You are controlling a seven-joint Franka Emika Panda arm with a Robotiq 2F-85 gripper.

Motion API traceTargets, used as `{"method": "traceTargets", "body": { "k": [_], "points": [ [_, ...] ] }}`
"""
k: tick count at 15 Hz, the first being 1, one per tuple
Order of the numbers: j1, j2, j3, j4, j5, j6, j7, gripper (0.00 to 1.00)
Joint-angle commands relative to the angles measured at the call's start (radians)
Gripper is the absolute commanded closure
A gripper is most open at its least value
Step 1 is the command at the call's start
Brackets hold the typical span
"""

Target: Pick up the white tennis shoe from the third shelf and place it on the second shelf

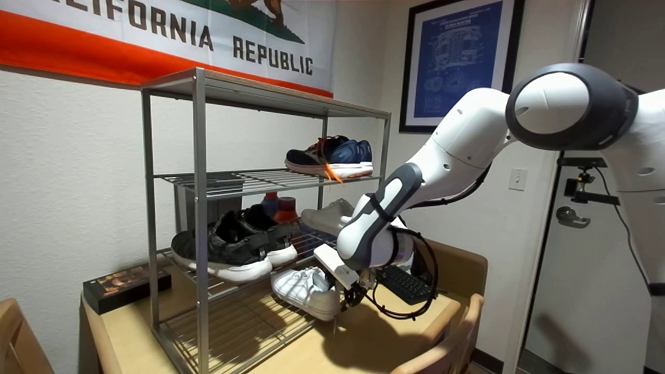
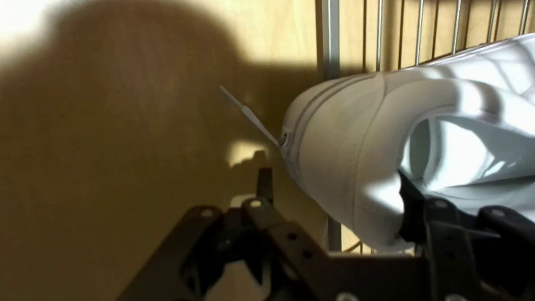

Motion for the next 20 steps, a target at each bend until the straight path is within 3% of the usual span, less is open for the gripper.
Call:
{"method": "traceTargets", "body": {
  "k": [1, 5, 7, 13, 20],
  "points": [
    [0.021, 0.003, -0.028, 0.026, -0.006, -0.029, 0.029, 0.64],
    [0.029, -0.002, -0.031, 0.028, -0.008, -0.03, 0.027, 0.92],
    [0.031, -0.005, -0.031, 0.025, -0.008, -0.028, 0.024, 1.0],
    [0.02, -0.08, -0.013, -0.057, -0.003, 0.01, -0.021, 0.97],
    [-0.078, -0.307, 0.104, -0.264, 0.153, -0.006, -0.219, 0.97]
  ]
}}
